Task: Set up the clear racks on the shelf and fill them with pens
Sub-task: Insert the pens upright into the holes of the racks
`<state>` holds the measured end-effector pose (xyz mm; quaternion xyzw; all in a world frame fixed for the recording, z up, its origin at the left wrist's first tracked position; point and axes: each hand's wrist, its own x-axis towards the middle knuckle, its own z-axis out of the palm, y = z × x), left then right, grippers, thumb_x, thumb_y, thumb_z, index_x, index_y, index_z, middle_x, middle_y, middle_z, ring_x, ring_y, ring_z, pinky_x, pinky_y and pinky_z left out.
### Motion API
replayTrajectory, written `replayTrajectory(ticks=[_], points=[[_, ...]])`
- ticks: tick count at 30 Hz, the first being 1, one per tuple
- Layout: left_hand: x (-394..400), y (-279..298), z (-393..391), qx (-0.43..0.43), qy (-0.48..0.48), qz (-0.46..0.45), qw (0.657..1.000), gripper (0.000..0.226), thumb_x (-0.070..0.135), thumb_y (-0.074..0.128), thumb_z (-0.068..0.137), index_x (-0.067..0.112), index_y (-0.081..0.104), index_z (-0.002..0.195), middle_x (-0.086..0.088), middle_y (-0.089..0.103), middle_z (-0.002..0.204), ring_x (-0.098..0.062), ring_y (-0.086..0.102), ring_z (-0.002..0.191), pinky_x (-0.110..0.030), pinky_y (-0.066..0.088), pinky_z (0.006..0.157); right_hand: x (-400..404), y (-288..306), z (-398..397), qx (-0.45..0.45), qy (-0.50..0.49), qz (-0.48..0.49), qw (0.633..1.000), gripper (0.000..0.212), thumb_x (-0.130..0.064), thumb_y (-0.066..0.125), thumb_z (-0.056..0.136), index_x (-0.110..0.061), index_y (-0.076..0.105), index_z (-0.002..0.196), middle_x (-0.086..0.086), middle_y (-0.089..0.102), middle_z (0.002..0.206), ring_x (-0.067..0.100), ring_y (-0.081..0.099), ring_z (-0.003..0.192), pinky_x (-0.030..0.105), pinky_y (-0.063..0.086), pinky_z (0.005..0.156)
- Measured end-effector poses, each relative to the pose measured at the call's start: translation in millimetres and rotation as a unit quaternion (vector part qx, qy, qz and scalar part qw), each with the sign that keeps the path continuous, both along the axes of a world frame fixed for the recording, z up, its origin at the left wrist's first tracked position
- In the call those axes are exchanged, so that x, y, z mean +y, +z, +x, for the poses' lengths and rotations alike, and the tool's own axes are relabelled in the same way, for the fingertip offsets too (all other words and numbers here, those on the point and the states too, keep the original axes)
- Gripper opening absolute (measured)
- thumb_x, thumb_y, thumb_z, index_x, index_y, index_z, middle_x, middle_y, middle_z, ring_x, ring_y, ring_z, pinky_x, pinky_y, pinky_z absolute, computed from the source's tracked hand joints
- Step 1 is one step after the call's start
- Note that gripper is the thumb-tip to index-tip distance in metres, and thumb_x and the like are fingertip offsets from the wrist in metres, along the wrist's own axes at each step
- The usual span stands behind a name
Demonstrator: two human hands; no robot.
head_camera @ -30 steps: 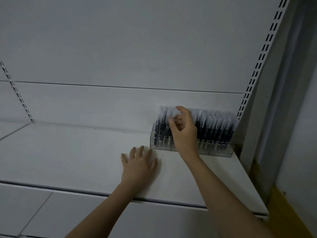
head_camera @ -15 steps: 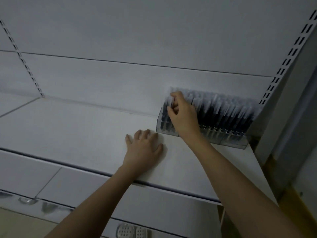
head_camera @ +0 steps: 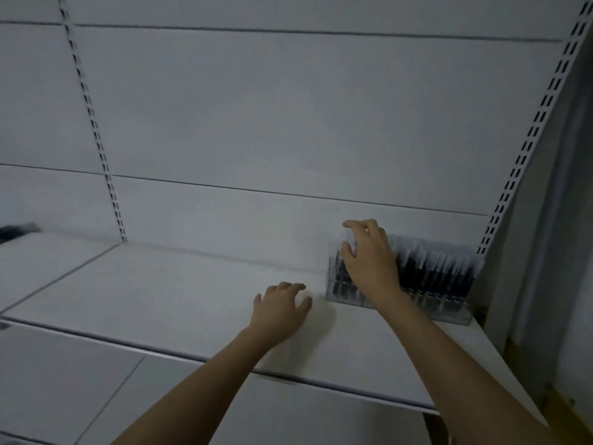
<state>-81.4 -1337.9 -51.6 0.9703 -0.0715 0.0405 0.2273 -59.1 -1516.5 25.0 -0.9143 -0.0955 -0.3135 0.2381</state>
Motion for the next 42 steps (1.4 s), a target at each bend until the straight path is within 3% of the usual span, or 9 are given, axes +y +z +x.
replayTrajectory(ticks=[4,7,11,21,30,34,37,42], points=[[94,23,-6,-0.024,0.019,0.006,1.0,0.049,0.058,0.038,0.098,0.035,0.05,0.14,0.005,0.049,0.146,-0.02,0.044,0.134,-0.046,0.032,0.113,74,9,-12,0.011,0.032,-0.004,0.999,0.03,-0.019,0.052,0.097,-0.017,0.058,0.127,0.004,0.055,0.123,0.023,0.048,0.115,0.039,0.045,0.093],[175,26,-25,-0.018,0.051,0.006,0.999,0.051,0.061,0.038,0.096,0.036,0.05,0.139,0.005,0.05,0.146,-0.02,0.045,0.133,-0.046,0.033,0.112,153,3,-19,0.081,0.085,0.009,0.993,0.03,-0.027,0.053,0.099,-0.02,0.058,0.128,0.0,0.058,0.121,0.019,0.05,0.114,0.033,0.044,0.092],[287,27,-56,-0.007,0.119,0.021,0.993,0.055,0.065,0.038,0.093,0.037,0.049,0.139,0.005,0.05,0.146,-0.02,0.045,0.133,-0.046,0.035,0.112,276,0,-27,0.179,0.175,0.004,0.968,0.037,-0.039,0.05,0.1,-0.023,0.056,0.134,-0.001,0.06,0.129,0.017,0.054,0.117,0.031,0.045,0.095],[514,33,-94,-0.011,0.273,-0.001,0.962,0.052,0.061,0.043,0.094,0.035,0.048,0.139,0.002,0.051,0.142,-0.021,0.047,0.128,-0.041,0.042,0.104,519,-17,-29,0.275,0.287,-0.027,0.917,0.045,-0.047,0.045,0.101,-0.024,0.053,0.138,-0.003,0.056,0.138,0.016,0.053,0.123,0.033,0.044,0.101],[667,6,-54,-0.008,0.32,-0.041,0.947,0.056,0.055,0.055,0.091,0.028,0.047,0.14,-0.001,0.053,0.138,-0.023,0.049,0.123,-0.043,0.045,0.102,673,-68,81,0.286,0.264,-0.107,0.915,0.052,-0.043,0.042,0.102,-0.015,0.042,0.146,0.006,0.043,0.149,0.024,0.042,0.134,0.035,0.037,0.108],[719,10,-2,-0.003,0.337,-0.042,0.941,0.068,0.051,0.061,0.089,0.019,0.04,0.146,-0.009,0.05,0.142,-0.028,0.041,0.13,-0.04,0.04,0.106,729,-75,141,0.266,0.209,-0.142,0.93,0.042,-0.033,0.04,0.102,-0.007,0.048,0.134,0.012,0.047,0.14,0.029,0.044,0.128,0.037,0.04,0.102],[741,24,49,0.022,0.342,-0.016,0.939,0.083,0.059,0.062,0.086,0.016,0.032,0.15,-0.013,0.044,0.146,-0.032,0.035,0.135,-0.042,0.036,0.108,754,-85,167,0.238,0.171,-0.11,0.95,0.03,-0.026,0.039,0.101,-0.007,0.055,0.119,0.011,0.054,0.127,0.027,0.049,0.116,0.036,0.041,0.095],[741,32,129,0.119,0.321,0.045,0.938,0.102,0.076,0.059,0.077,0.016,0.022,0.15,-0.016,0.035,0.147,-0.035,0.033,0.135,-0.046,0.035,0.106,766,-98,180,0.202,0.144,-0.094,0.964,0.031,-0.029,0.04,0.1,-0.013,0.053,0.123,0.006,0.052,0.124,0.025,0.045,0.117,0.038,0.035,0.102]])
